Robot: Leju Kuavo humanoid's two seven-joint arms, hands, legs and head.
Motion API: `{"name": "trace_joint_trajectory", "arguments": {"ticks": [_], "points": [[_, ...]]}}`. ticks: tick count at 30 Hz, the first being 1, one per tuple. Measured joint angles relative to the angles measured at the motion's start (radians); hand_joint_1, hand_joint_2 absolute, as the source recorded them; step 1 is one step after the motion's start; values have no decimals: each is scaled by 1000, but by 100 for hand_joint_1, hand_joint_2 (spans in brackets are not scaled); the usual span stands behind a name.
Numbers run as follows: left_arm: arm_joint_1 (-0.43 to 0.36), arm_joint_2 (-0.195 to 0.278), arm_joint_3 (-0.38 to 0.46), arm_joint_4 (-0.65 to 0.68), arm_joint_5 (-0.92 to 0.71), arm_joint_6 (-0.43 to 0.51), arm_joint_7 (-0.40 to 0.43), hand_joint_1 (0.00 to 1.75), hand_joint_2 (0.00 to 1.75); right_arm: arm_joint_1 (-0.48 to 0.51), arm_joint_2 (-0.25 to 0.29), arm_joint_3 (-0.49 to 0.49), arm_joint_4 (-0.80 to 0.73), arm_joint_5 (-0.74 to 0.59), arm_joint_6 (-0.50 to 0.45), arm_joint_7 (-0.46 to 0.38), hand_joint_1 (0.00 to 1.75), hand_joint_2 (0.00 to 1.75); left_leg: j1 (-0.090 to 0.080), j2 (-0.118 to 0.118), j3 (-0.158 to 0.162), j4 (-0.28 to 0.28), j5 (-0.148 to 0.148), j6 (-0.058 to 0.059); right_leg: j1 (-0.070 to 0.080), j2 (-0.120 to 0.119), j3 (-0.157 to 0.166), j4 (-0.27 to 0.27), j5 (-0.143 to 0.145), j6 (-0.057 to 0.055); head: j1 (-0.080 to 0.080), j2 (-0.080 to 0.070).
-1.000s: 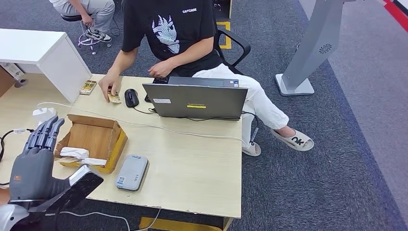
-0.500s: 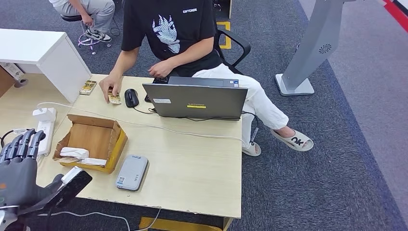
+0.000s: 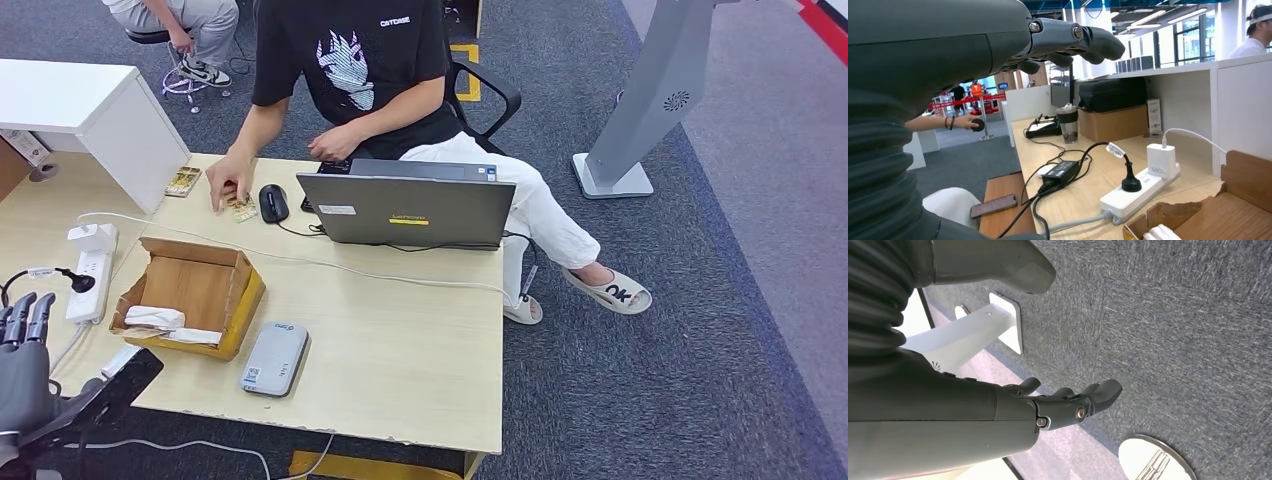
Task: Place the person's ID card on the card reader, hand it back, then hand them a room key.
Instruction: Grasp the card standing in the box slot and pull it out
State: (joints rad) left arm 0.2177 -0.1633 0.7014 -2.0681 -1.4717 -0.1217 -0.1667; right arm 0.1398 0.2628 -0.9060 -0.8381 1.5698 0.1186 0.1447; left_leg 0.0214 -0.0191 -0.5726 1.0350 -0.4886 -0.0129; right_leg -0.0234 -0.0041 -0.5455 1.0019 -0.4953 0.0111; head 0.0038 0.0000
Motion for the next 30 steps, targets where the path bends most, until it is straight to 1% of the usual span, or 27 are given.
{"name": "trace_joint_trajectory", "arguments": {"ticks": [5,10,15,22,30], "points": [[-8,-7,37,50,-70,-7,-34,0,175,0,0,0,0,0,4,-9,0,175,0,0,0,0,0,0,0,0,0,0,0,0,0,0],[-15,-5,73,144,-95,39,-28,0,175,0,0,1,3,0,-3,-15,0,175,0,0,0,0,0,0,0,0,0,0,0,0,0,0],[-20,1,77,231,-96,72,-10,0,175,-1,0,4,6,0,-12,-22,0,175,0,0,0,0,0,0,0,0,0,0,0,0,0,0],[-28,23,34,312,-96,92,29,0,175,-1,-1,8,13,0,-19,-27,0,175,0,0,0,0,0,0,0,0,0,0,0,0,0,0],[-36,45,-38,359,-96,120,33,0,175,-2,-1,11,17,0,-21,-25,0,175,0,0,0,0,0,0,0,0,0,0,0,0,0,0]]}}
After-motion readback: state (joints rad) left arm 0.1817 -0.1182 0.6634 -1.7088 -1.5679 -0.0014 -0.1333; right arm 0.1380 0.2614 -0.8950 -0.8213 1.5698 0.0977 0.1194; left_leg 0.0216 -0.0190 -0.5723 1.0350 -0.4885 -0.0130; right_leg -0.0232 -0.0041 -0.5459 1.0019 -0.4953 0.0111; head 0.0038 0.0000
